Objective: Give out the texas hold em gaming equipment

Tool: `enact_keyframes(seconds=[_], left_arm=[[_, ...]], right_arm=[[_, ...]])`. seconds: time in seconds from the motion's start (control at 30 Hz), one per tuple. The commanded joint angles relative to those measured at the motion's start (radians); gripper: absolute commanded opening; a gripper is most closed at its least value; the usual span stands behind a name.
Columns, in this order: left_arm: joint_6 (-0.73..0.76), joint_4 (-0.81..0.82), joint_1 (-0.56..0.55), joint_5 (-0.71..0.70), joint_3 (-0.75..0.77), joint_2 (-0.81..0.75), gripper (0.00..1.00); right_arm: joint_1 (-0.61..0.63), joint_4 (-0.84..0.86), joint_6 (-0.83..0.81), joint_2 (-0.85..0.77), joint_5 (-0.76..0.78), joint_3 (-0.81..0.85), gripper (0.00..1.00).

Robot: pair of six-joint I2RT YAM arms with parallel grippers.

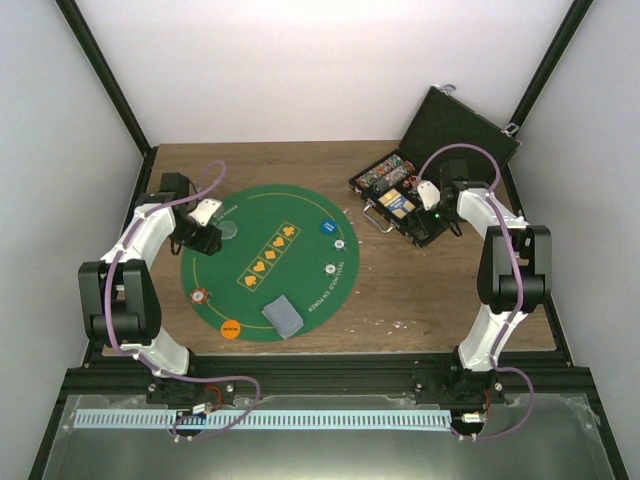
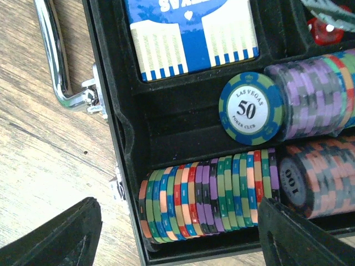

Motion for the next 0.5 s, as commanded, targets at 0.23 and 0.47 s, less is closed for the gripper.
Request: enact_keyframes(seconds=[0.23,0.47], left_arm=[[0.016,0.007,0.007,0.01,-0.015,0.001,0.62],[0.019,0.006,0.006,0.007,-0.015,-0.001,0.62]], right_arm=[[0.024,-0.021,-0.004,0.005,-0.023,-0.012,0.64],[0.024,-0.025,0.0,0.033,0.001,-0.01,0.65]])
